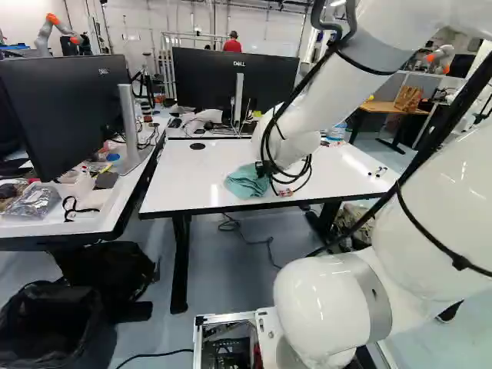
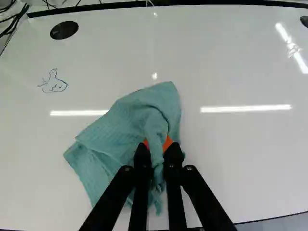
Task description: Clean the table with the green towel
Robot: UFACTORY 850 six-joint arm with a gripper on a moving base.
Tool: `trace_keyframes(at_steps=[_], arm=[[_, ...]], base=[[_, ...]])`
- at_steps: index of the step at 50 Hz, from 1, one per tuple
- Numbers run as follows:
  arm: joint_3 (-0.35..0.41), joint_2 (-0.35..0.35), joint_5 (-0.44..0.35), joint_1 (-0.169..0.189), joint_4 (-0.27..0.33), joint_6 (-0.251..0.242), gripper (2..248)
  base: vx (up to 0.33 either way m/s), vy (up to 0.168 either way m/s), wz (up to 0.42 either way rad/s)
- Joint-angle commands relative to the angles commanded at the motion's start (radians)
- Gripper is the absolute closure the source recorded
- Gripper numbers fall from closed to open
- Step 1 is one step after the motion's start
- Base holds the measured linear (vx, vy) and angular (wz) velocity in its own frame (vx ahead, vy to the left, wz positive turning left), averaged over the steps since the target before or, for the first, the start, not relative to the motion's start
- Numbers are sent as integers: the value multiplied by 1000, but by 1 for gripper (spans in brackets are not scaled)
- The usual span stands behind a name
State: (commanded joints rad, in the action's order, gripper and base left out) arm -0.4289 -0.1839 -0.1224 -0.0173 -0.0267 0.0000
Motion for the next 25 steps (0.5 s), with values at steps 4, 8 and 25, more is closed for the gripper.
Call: trace_keyframes(at_steps=[4, 8, 25], arm=[[0, -12, 0, 17, 0, 0, 212], [-1, -23, 0, 33, 0, 0, 212], [-34, 2, 0, 102, 0, 0, 212]], base=[[0, 0, 0], [0, 0, 0], [0, 0, 0]])
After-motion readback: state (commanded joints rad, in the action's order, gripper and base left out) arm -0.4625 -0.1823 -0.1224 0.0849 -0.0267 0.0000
